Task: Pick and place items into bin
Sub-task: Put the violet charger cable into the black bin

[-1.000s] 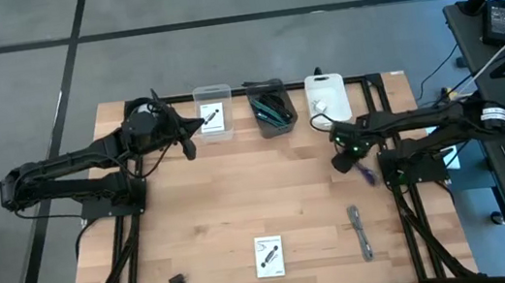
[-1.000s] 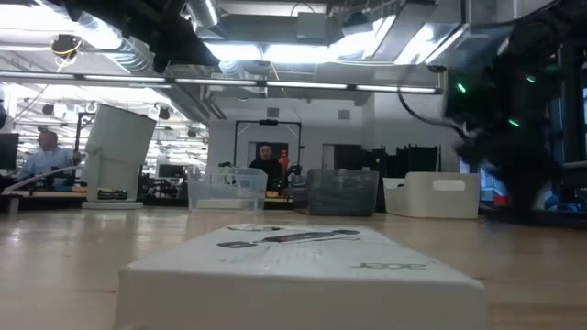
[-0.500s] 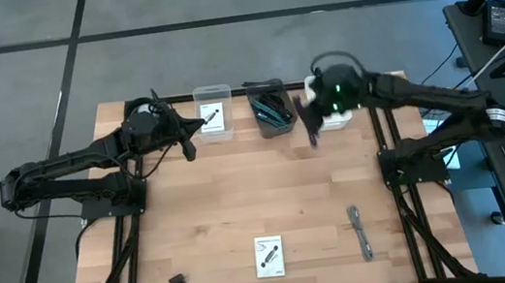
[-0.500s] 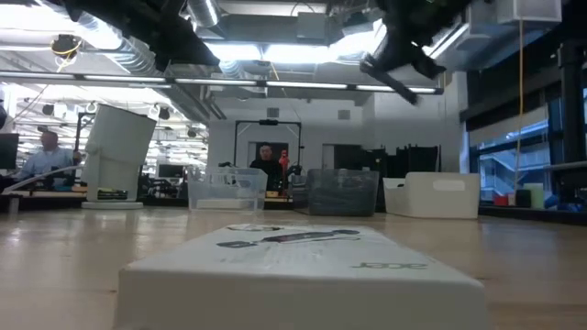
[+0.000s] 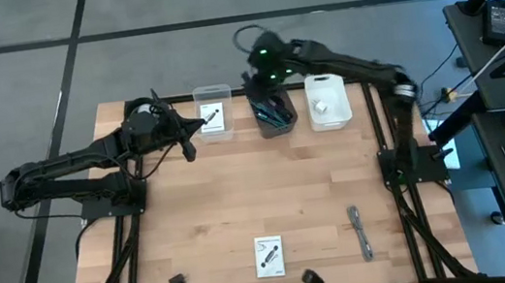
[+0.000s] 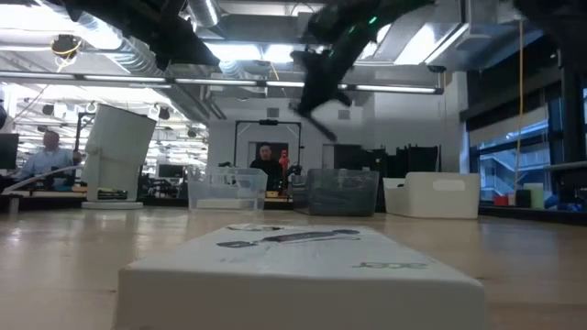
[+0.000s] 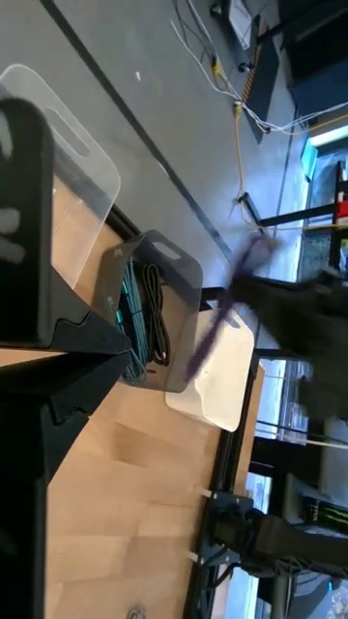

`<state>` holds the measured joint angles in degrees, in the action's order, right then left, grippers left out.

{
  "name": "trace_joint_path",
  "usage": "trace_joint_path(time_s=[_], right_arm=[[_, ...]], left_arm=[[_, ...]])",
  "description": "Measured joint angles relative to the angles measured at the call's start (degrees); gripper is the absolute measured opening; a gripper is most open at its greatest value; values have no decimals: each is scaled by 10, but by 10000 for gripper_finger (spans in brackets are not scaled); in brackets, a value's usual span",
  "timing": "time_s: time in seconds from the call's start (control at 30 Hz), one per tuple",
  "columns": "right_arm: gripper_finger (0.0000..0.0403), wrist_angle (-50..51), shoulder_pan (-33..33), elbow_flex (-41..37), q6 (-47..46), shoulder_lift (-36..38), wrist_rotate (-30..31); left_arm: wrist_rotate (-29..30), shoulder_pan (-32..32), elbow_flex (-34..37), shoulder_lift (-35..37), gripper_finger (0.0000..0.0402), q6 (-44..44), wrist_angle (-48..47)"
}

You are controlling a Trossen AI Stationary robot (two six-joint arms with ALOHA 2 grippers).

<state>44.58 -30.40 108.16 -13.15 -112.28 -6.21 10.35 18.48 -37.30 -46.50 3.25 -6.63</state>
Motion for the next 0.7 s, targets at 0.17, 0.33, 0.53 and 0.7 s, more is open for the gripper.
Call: trace_joint_path(time_s=[0.17, 0.33, 0.53, 0.7], right_arm=[[13, 75, -12, 69, 16, -102, 1], [13, 78, -22, 70, 3, -143, 2], [14, 82, -30, 70, 19, -164, 6], [14, 88, -34, 70, 23, -189, 6]], left_arm=[[-3, 0, 0, 0, 2, 0, 0], [-27, 0, 0, 0, 2, 5, 0], [-40, 0, 0, 0, 2, 6, 0], [-40, 0, 0, 0, 2, 5, 0]])
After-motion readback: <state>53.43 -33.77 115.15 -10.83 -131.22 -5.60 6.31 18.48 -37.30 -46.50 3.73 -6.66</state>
